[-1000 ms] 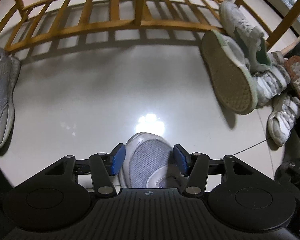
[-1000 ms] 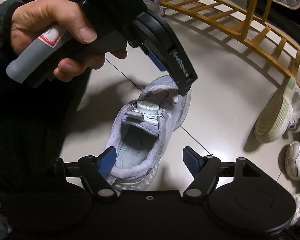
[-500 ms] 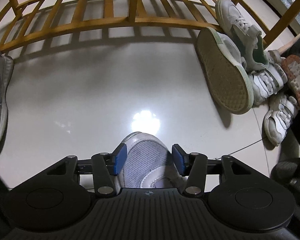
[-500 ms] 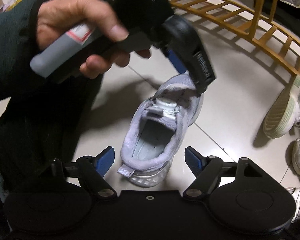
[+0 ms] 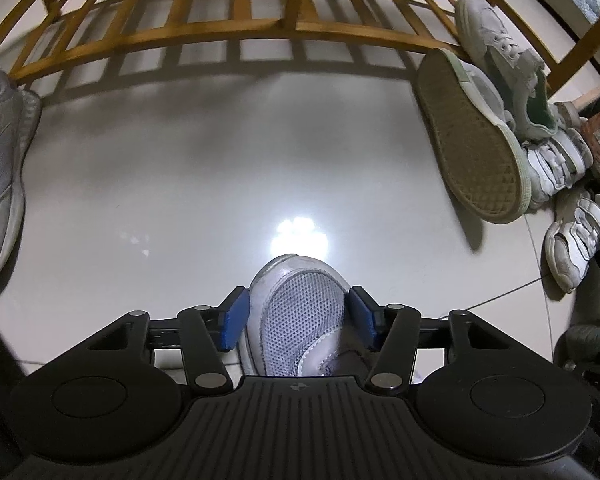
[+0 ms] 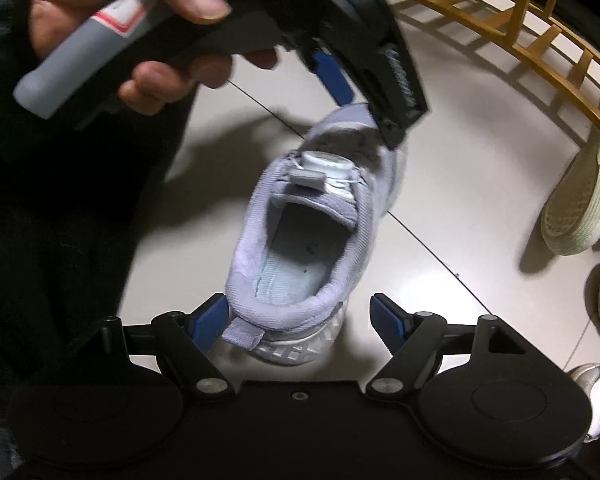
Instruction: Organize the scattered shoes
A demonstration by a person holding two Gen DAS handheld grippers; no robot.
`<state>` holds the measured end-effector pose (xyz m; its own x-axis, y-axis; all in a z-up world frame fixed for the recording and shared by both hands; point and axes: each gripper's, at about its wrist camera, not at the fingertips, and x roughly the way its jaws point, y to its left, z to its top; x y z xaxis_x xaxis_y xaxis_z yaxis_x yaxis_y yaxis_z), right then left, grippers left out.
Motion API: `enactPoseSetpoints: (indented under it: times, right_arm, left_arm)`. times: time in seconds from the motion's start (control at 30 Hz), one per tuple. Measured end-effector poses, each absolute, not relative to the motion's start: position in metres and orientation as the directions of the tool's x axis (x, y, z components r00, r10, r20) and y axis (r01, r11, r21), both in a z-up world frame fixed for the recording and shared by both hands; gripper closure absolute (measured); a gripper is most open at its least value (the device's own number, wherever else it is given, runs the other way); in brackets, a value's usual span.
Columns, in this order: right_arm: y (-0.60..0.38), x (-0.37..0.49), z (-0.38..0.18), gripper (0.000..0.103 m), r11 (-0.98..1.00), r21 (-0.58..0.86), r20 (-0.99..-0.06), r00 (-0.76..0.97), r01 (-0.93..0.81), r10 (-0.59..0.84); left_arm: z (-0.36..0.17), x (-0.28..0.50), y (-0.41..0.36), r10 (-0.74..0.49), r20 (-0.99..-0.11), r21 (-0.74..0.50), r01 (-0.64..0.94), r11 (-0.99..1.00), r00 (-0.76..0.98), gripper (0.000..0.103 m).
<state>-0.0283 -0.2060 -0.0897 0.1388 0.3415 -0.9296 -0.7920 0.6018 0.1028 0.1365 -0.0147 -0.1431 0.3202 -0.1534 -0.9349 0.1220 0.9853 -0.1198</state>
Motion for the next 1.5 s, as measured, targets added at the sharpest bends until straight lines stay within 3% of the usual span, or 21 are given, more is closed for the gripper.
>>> enactPoseSetpoints:
  times: [0.43,0.67,0.77,1.03,1.5]
  right_arm:
    - [-0.225,-0.015,-0.085,0.023,0.661,0.013,-0.935,0.225,-0.750,0.273]
    - [-0.230,-0.013,-0.083,0.023,0.682,0.007,-0.935,0.238,-0.731,0.264]
    - [-0.249,0.045,-0.112,0.023,0.653,0.024,-0.932,0.219,-0.757,0.288]
    - [-0.259,0.080,-0.130,0.023,0.675,0.028,-0.928,0.232,-0.738,0.292]
    - [-0.274,0.168,-0.157,0.023,0.728,-0.024,-0.920,0.301,-0.685,0.253]
  left_arm:
    - [-0.128,0.122,0.013,-0.097,-0.940,-0.065,0.109,0.992,0.326,0.057]
    - [-0.116,0.120,0.019,-0.122,-0.928,-0.084,0.121,0.989,0.351,0.043]
    - [-0.122,0.121,0.017,-0.113,-0.934,-0.076,0.122,0.990,0.339,0.042]
    - [-0.126,0.111,0.018,-0.110,-0.943,-0.071,0.133,0.989,0.314,0.051]
    - [-0.124,0.096,0.032,-0.076,-0.959,-0.039,0.139,0.990,0.274,0.051]
